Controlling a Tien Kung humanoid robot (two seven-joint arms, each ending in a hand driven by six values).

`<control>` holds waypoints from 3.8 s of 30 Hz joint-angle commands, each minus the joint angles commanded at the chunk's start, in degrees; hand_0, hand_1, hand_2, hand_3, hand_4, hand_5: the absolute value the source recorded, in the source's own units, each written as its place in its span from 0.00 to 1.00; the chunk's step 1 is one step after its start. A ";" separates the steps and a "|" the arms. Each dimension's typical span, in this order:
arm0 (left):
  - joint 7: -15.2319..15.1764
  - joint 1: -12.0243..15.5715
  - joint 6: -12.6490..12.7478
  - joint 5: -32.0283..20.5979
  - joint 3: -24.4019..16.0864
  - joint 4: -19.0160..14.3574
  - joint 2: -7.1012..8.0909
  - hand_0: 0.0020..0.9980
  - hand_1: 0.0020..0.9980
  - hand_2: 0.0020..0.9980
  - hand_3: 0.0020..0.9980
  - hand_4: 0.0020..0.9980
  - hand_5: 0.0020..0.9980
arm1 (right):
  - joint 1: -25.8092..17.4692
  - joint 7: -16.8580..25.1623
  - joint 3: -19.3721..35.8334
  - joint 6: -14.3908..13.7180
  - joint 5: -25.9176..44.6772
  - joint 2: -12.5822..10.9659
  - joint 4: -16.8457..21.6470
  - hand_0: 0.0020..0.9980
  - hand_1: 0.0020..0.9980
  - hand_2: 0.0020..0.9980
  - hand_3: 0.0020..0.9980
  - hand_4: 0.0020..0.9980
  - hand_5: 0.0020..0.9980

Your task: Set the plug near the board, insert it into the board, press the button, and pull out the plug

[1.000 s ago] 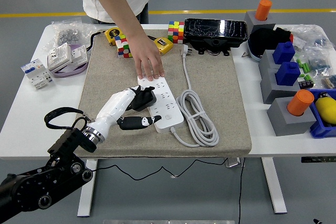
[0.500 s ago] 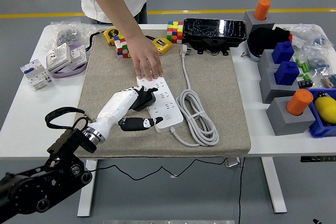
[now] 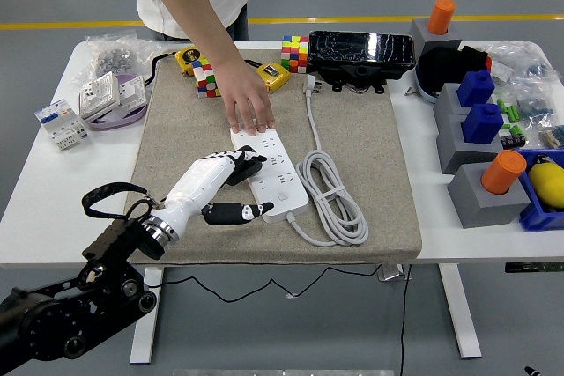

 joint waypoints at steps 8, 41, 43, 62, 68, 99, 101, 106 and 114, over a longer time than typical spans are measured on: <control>0.05 -1.53 -0.23 -0.46 1.01 0.43 -1.38 0.77 0.83 0.80 0.80 0.86 0.46 | -0.02 0.03 -0.06 0.02 0.06 0.15 -0.01 0.54 0.64 0.66 0.56 0.90 0.42; -0.46 -3.31 -0.90 -4.92 2.86 -6.07 -1.12 0.72 0.75 0.74 0.78 0.84 0.45 | -0.28 0.07 -0.06 0.03 -0.08 0.16 0.14 0.54 0.64 0.66 0.56 0.90 0.42; 0.16 -3.02 -1.94 -5.25 2.73 -7.91 -0.51 0.72 0.75 0.74 0.78 0.84 0.45 | -0.34 0.06 -0.06 0.04 -0.09 0.14 0.17 0.54 0.64 0.66 0.56 0.90 0.42; 20.17 -3.63 -17.70 -2.29 3.38 -12.12 0.07 0.09 0.05 0.12 0.94 0.73 0.15 | -0.56 -0.04 -0.33 0.12 -0.07 0.07 0.16 0.54 0.64 0.66 0.56 0.90 0.42; 22.70 -3.59 -18.74 -2.28 3.52 -11.82 0.04 0.08 0.05 0.12 0.94 0.71 0.13 | -0.58 -0.02 -0.34 0.11 -0.07 0.05 0.21 0.54 0.64 0.66 0.56 0.90 0.42; 13.14 -3.02 -13.88 -13.69 1.60 -12.37 0.47 0.08 0.05 0.12 0.79 0.72 0.14 | -0.59 0.03 -0.42 0.06 -0.07 0.07 0.23 0.54 0.64 0.66 0.56 0.90 0.42; 9.32 -3.00 -11.15 -16.17 1.39 -12.18 0.40 0.09 0.05 0.13 0.64 0.73 0.20 | -0.49 0.04 -0.45 0.05 -0.05 0.07 0.24 0.54 0.64 0.66 0.56 0.90 0.42; 0.09 -2.68 -4.86 -22.83 0.94 -11.05 0.16 0.10 0.06 0.13 0.62 0.72 0.18 | -0.39 0.02 -0.40 0.05 -0.04 0.13 0.20 0.54 0.64 0.66 0.56 0.90 0.42; -10.46 -1.53 0.96 -37.20 -1.88 -9.21 -0.76 0.10 0.05 0.12 0.62 0.72 0.20 | -0.44 0.03 -0.53 0.03 0.01 0.15 0.18 0.54 0.64 0.66 0.56 0.90 0.42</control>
